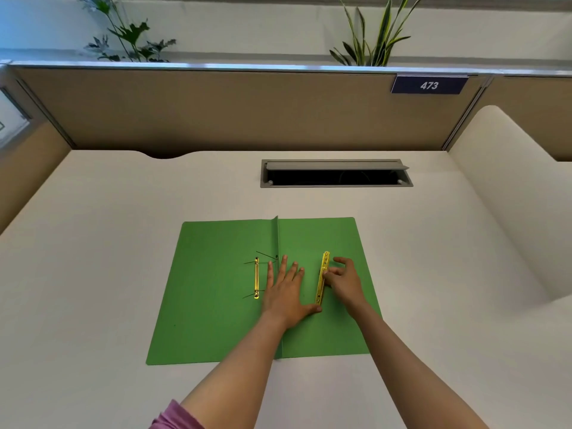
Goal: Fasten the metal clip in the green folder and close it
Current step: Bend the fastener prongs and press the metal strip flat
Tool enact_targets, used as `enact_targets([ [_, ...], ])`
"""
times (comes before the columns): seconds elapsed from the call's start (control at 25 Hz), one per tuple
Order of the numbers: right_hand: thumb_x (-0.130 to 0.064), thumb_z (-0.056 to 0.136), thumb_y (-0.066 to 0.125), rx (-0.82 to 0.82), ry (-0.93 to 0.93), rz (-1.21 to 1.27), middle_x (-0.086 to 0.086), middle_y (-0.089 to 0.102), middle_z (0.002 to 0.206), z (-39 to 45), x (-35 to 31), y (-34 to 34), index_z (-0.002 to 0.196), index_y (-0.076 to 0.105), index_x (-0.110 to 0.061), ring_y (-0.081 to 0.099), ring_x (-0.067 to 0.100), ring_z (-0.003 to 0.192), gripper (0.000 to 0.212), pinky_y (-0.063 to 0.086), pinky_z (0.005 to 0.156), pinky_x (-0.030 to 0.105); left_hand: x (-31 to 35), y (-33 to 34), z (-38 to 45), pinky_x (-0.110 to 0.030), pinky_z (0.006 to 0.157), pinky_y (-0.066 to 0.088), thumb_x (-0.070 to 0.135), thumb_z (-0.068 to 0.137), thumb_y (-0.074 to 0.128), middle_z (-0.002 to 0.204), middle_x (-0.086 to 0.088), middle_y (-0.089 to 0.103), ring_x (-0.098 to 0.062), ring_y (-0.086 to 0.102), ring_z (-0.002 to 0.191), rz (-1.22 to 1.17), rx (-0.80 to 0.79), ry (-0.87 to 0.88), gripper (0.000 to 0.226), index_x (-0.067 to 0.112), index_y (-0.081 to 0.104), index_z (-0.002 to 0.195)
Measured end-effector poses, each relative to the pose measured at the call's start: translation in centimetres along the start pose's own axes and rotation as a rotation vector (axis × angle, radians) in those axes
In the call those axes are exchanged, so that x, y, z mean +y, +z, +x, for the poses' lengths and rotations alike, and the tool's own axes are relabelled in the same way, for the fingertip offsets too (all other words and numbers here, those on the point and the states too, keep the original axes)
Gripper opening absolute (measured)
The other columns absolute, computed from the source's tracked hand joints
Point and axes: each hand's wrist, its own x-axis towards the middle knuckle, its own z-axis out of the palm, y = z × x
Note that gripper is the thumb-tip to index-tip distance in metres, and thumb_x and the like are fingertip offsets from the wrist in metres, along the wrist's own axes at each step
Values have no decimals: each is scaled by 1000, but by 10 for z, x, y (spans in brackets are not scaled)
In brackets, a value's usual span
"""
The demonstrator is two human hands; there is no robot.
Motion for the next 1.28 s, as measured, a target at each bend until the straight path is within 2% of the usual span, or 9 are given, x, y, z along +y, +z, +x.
enact_targets([
  [0.16, 2, 89, 62, -90, 16, 111, 18, 69, 94, -4, -4, -1, 119, 57, 2, 67, 26, 80, 31, 58, 74, 33, -4, 0, 2, -39, 121, -18, 80, 75, 50, 162, 0, 28, -16, -7, 154, -168, 93, 37, 105, 13, 33, 153],
  [0.24, 4, 88, 62, -99, 16, 158, 20, 69, 96, -3, -11, 0, 117, 59, 3, 66, 25, 79, 29, 57, 71, 28, -1, -6, 4, -35, 123, 8, 70, 81, 54, 147, -1, 51, -19, 22, 150, -351, 224, -8, 82, 14, 52, 141],
  [0.32, 6, 86, 63, -156, 20, 220, 20, 68, 96, -4, -20, 4, 116, 59, 6, 66, 26, 83, 30, 58, 74, 27, 2, -14, 8, -33, 102, 39, 55, 86, 60, 115, -1, 68, -20, 53, 120, -503, 360, -113, 51, 16, 69, 118],
  [0.4, 7, 86, 64, -227, 18, 261, 22, 67, 98, -6, -28, 11, 115, 57, 7, 67, 28, 88, 31, 59, 78, 28, 4, -23, 13, -30, 76, 49, 40, 86, 67, 84, 1, 70, -15, 62, 85, -741, 370, -207, 27, 16, 77, 95],
  [0.48, 7, 85, 64, -263, 21, 297, 23, 68, 99, -7, -34, 17, 114, 58, 7, 68, 28, 89, 29, 60, 79, 28, -1, -28, 17, -26, 62, 50, 30, 85, 73, 72, -2, 72, -12, 63, 65, -971, 305, -269, 18, 12, 78, 85],
  [0.64, 7, 84, 66, -303, 86, 361, 17, 70, 93, -3, -45, 28, 108, 61, 3, 70, 23, 84, 25, 61, 74, 24, -24, -31, 13, -16, 53, 53, 15, 84, 78, 76, -5, 75, -13, 68, 66, -1352, 153, -341, 14, 3, 76, 91],
  [0.88, -6, 89, 65, -359, 49, 255, 17, 71, 100, 0, -51, 58, 105, 68, -1, 69, 25, 93, 16, 58, 84, 29, -50, -37, 4, -23, 52, 56, 15, 85, 77, 69, -2, 77, -11, 70, 57, -1468, 250, -450, 10, 5, 77, 86],
  [1.08, -13, 88, 67, -220, -291, -276, 5, 73, 104, 3, -48, 81, 104, 75, -11, 68, 21, 92, 18, 55, 85, 33, -79, -39, -7, -25, 60, 58, 10, 83, 78, 85, -14, 78, -17, 73, 70, -1542, 245, -498, 14, 1, 75, 93],
  [1.28, -19, 85, 72, -249, -501, -549, 2, 71, 105, 4, -51, 96, 105, 75, -16, 64, 14, 81, 20, 56, 79, 32, -92, -33, -14, -5, 54, 49, 8, 82, 77, 82, -10, 77, -1, 71, 60, -1538, 226, -514, 21, -5, 74, 98],
])
